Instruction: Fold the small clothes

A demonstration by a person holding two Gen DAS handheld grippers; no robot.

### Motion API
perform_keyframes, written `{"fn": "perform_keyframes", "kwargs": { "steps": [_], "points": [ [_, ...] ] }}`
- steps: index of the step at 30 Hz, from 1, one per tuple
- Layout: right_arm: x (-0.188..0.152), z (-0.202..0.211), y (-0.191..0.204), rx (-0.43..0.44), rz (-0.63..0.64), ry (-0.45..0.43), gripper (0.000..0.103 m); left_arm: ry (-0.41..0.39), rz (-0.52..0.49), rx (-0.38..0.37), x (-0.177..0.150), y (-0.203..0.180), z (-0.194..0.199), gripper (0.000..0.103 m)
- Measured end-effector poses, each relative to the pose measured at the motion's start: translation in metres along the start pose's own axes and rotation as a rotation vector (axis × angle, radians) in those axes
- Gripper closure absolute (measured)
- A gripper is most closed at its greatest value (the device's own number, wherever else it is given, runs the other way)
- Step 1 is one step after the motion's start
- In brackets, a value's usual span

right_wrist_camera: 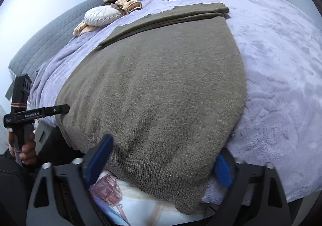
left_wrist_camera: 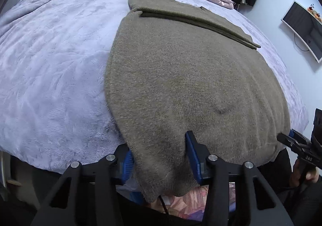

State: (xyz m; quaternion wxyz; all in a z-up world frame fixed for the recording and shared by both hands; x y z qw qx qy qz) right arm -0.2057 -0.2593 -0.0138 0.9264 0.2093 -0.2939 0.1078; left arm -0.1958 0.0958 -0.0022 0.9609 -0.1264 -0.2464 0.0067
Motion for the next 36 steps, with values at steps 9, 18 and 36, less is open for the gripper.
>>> {"fn": "perform_keyframes", "kwargs": {
  "steps": [9, 18, 36],
  "points": [
    [-0.003, 0.003, -0.012, 0.036, 0.015, 0.023, 0.067, 0.001, -0.004, -0.036, -0.003, 0.007, 0.005, 0.068],
    [0.009, 0.028, -0.021, 0.115, -0.018, -0.014, 0.092, -0.056, -0.001, -0.064, 0.006, 0.004, 0.028, 0.087],
    [0.072, 0.089, -0.028, 0.353, -0.152, -0.298, 0.092, -0.263, 0.090, -0.188, 0.082, 0.012, 0.082, 0.087]
  ]
}}
Point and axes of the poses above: each gripper's, at about its wrist camera, not at the fingertips, and z roughly against the way its jaws point, y to its left, x to its top, the point moved 1 cm from there along -z, roughly the way its jaws point, and after that the axes turned 2 degrees about x, right-handed, at the moved point
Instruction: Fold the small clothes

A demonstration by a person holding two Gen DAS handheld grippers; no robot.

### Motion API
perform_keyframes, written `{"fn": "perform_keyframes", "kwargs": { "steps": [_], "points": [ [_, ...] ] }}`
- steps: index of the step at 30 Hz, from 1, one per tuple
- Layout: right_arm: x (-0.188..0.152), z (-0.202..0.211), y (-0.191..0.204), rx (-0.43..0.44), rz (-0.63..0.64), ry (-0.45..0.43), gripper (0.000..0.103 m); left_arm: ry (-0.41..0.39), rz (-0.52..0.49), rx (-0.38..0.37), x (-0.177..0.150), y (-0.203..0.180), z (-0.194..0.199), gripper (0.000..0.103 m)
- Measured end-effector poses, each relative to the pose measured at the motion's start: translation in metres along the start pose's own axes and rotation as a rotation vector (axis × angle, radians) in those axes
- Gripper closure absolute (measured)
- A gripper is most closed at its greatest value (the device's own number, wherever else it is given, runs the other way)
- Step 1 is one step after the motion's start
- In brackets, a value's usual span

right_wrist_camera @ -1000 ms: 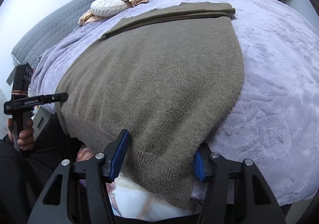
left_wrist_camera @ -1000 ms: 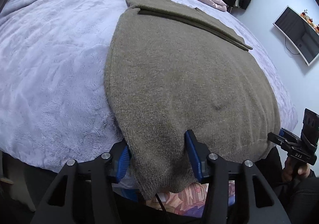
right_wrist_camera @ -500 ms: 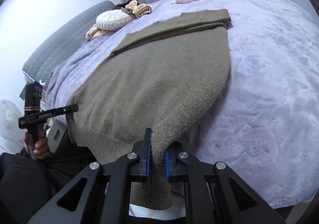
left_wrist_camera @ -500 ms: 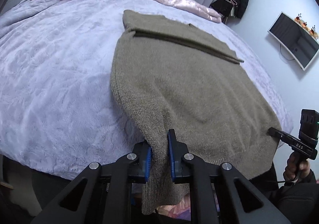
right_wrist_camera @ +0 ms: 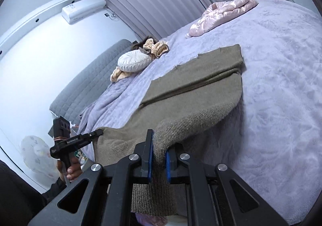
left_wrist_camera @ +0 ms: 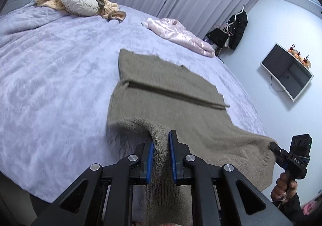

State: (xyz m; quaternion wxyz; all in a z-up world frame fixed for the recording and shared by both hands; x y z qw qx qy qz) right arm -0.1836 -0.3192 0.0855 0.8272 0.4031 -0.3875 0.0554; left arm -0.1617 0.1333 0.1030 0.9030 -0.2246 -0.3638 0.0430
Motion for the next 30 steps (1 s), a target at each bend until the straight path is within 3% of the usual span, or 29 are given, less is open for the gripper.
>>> {"fn": "perform_keyframes", "kwargs": {
  "steps": [8, 11, 12, 30],
  "points": [
    [0.057, -0.014, -0.004, -0.023, -0.035, -0.092, 0.092, -0.038, 0.012, 0.003, 0.047, -0.004, -0.019, 0.087],
    [0.076, -0.030, -0.007, -0.052, -0.033, -0.087, 0.092, -0.038, 0.013, 0.022, 0.063, -0.007, -0.032, 0.087],
    [0.082, -0.034, -0.008, -0.061, -0.030, -0.086, 0.092, -0.038, 0.016, 0.025, 0.070, -0.007, -0.036, 0.094],
    [0.152, -0.087, -0.020, -0.156, -0.021, -0.088, 0.093, -0.017, 0.052, 0.109, 0.136, -0.007, -0.088, 0.094]
  ]
}}
Point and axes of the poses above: each gripper's, at about its wrist camera, not at the fingertips, and z roughly against the way its jaws point, y to its left, x to its top, the point moved 1 cm from there along -z, roughly the way its jaws point, and after that the axes turned 2 degrees about x, right-handed, at the moved point
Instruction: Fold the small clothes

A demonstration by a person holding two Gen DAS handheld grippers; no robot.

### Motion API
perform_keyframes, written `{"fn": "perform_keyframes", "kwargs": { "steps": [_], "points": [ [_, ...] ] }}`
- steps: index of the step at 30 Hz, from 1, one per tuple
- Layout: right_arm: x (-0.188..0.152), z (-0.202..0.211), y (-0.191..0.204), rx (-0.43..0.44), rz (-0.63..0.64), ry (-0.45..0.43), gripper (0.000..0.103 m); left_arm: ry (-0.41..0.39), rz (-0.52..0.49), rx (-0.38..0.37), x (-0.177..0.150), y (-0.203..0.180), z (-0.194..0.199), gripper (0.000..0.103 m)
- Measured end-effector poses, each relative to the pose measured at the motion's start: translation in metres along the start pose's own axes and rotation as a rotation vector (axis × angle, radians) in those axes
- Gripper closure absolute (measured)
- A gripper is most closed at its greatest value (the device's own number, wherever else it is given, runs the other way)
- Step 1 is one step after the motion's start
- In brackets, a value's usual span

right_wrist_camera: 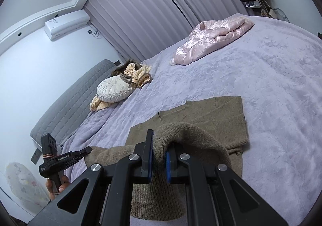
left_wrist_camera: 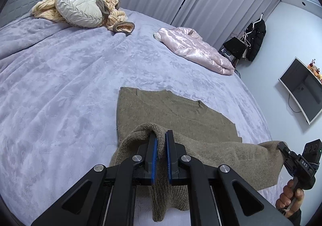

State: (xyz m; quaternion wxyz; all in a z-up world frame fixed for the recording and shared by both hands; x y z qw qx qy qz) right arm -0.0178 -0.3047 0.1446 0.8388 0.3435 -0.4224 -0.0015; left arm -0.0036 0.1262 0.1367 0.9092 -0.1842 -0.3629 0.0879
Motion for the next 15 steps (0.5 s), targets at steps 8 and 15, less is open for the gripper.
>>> {"fn": "perform_keyframes", "kwargs": {
  "steps": [8, 15],
  "points": [
    [0.027, -0.036, -0.022, -0.046, -0.065, 0.027, 0.093, 0.029, 0.032, 0.008, 0.034, -0.002, -0.032, 0.094],
    [0.042, -0.057, -0.031, -0.071, -0.063, 0.051, 0.093, 0.042, 0.029, 0.027, 0.047, 0.000, -0.057, 0.094]
  ]
}}
Point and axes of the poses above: each gripper's, at about its wrist camera, not at the fingertips, and z roughly against the way its jaws point, y to its left, x to its top, the point moved 1 cm from there along -z, roughly the way its jaws point, and after that the axes turned 2 degrees about x, right-handed, at the moved point
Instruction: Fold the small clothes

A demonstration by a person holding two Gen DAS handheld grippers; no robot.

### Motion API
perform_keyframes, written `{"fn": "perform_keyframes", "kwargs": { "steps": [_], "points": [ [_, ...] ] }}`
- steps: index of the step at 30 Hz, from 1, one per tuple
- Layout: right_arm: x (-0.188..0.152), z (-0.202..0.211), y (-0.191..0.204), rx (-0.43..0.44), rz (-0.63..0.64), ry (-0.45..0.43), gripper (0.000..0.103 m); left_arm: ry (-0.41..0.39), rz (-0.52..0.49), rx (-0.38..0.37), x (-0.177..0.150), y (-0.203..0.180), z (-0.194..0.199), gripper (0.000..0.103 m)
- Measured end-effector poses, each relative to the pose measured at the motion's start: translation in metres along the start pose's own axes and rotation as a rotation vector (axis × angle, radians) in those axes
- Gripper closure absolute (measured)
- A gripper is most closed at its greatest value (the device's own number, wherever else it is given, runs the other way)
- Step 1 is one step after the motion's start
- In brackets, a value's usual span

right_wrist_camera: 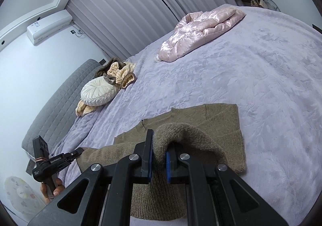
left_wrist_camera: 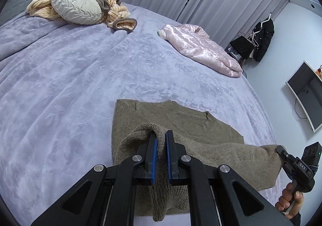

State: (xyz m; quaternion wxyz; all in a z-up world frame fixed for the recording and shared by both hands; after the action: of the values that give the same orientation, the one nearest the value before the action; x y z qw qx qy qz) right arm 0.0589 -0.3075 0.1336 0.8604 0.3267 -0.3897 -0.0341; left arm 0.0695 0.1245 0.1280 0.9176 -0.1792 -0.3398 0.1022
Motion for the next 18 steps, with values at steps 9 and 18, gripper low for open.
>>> {"fn": "perform_keyframes", "kwargs": {
  "steps": [9, 18],
  "points": [
    [0.006, -0.047, -0.014, -0.069, 0.010, 0.078, 0.093, 0.072, 0.001, 0.069, 0.004, 0.009, -0.051, 0.094],
    [0.010, -0.085, -0.040, -0.130, -0.021, 0.125, 0.093, 0.125, -0.030, 0.132, 0.008, 0.009, -0.092, 0.094]
  ]
}}
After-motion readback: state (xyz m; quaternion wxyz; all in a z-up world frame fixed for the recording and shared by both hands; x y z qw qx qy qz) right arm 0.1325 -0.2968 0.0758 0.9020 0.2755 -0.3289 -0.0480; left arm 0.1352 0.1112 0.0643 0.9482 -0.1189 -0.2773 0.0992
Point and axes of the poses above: each gripper's, at about its wrist camera, not at the fingertips, and z roughly against the way its jaws point, y to its left, x to its top, the point moved 1 cm from there along -z, roughly the way its jaws point, and after that the axes turned 2 degrees about x, right-handed, at the moved point
